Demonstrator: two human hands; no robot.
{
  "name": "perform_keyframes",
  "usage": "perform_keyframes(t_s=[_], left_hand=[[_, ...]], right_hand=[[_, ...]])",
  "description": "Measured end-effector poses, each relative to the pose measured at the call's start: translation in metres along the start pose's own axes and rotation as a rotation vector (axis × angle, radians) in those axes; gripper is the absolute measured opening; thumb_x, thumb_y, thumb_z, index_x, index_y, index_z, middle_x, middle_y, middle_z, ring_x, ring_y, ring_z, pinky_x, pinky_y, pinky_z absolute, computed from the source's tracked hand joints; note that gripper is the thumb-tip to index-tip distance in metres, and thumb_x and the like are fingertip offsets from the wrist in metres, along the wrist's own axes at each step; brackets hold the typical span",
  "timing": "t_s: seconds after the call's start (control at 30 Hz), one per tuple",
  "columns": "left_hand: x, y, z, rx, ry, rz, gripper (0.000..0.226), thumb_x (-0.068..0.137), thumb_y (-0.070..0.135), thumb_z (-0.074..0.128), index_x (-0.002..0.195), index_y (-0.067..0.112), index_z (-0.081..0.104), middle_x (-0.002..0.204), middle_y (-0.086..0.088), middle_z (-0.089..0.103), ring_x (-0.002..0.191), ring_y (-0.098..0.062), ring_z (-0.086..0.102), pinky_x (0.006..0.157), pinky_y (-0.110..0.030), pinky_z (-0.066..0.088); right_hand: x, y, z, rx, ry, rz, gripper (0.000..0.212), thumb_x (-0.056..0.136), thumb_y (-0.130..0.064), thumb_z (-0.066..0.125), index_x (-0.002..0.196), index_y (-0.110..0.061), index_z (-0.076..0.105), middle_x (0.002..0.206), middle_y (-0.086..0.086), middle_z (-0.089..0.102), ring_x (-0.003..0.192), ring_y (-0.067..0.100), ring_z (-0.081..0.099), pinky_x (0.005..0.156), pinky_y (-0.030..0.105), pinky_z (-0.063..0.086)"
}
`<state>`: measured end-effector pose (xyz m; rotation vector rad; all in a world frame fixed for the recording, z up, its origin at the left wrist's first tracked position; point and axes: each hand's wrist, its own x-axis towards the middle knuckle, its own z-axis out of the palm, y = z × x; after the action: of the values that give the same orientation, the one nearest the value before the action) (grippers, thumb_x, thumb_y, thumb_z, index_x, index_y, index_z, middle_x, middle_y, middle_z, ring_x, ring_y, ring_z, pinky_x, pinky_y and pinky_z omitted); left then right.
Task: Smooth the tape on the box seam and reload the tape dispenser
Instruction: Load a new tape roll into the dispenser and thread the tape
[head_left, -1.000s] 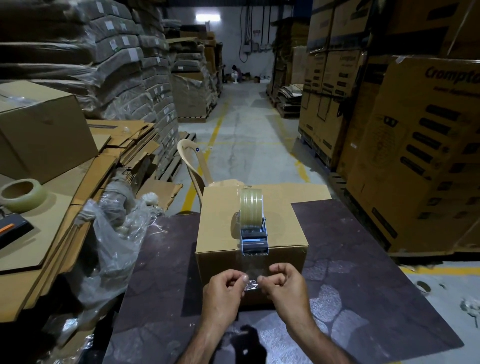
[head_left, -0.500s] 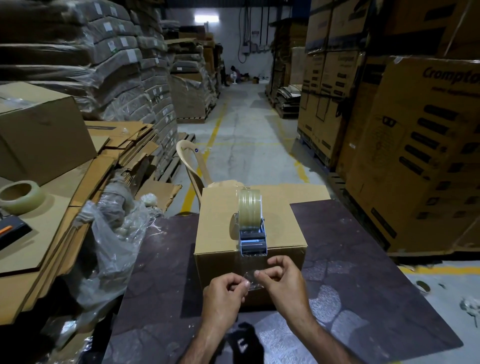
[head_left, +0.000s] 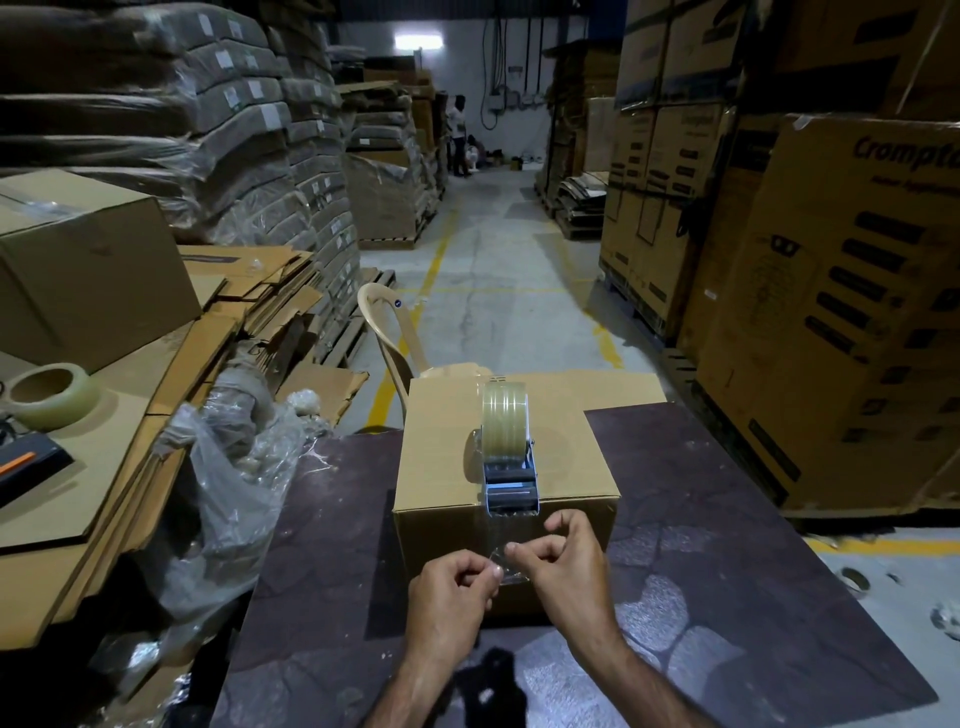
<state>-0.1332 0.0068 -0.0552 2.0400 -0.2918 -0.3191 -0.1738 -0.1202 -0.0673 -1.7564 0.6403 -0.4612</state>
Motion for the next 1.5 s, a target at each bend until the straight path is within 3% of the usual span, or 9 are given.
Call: perform_keyframes(t_s=[0.17,0.37,0.73,1.03,1.17,1.5], left_hand=[[0.0,0.0,0.0,0.001,-0.006,-0.001,0.011,0.087,0.024,0.07,0.076,0.024,0.072,0.065,0.006,0.07,0.056,0.004,0.061,0.051,-0.006,0.042],[0.0,0.0,0.0,0.0,-0.008,0.002,0.01,0.086,0.024,0.07,0.076,0.023,0.072,0.065,0.007,0.069,0.058,0.002,0.061,0.051,-0.005,0.042],[0.002,-0.005,0.001,-0.009,0.009,-0.012,0.013,0.086,0.024,0.071,0.073,0.022,0.072,0.061,0.006,0.068,0.053,0.004,0.059,0.052,-0.008,0.044],[0.002,-0.006,0.004,-0.011,0.003,-0.021,0.014,0.086,0.025,0.07,0.074,0.021,0.073,0.063,0.003,0.07,0.053,0.004,0.06,0.051,-0.007,0.043],[0.003,-0.006,0.005,0.003,-0.006,-0.02,0.015,0.085,0.027,0.071,0.072,0.022,0.073,0.064,0.004,0.071,0.054,0.003,0.06,0.052,-0.008,0.044],[0.004,-0.005,0.006,0.051,0.007,0.014,0.017,0.087,0.026,0.069,0.07,0.024,0.071,0.063,0.006,0.069,0.058,0.001,0.06,0.052,-0.008,0.042]], right_hand=[[-0.001,-0.004,-0.001,0.008,-0.04,0.003,0.046,0.072,-0.013,0.083,0.095,-0.023,0.044,0.072,0.0,0.074,0.069,0.008,0.071,0.077,0.038,0.058],[0.003,0.002,-0.004,0.024,-0.031,0.045,0.042,0.075,-0.017,0.08,0.096,-0.025,0.046,0.073,0.0,0.074,0.074,0.011,0.071,0.083,0.044,0.055],[-0.005,0.012,-0.008,0.084,-0.072,0.066,0.036,0.078,-0.006,0.076,0.095,-0.02,0.047,0.07,0.004,0.071,0.072,0.016,0.069,0.078,0.045,0.057],[-0.007,0.011,-0.01,0.051,-0.068,0.056,0.039,0.074,-0.007,0.079,0.094,-0.021,0.048,0.062,-0.002,0.067,0.066,0.01,0.066,0.072,0.034,0.055],[-0.008,0.01,-0.01,0.047,-0.077,0.057,0.042,0.073,-0.007,0.08,0.095,-0.021,0.048,0.069,0.002,0.071,0.07,0.01,0.069,0.071,0.027,0.054],[-0.007,0.006,-0.012,0.001,-0.062,0.017,0.046,0.073,-0.005,0.08,0.096,-0.02,0.043,0.07,-0.001,0.073,0.068,0.008,0.069,0.073,0.028,0.054]])
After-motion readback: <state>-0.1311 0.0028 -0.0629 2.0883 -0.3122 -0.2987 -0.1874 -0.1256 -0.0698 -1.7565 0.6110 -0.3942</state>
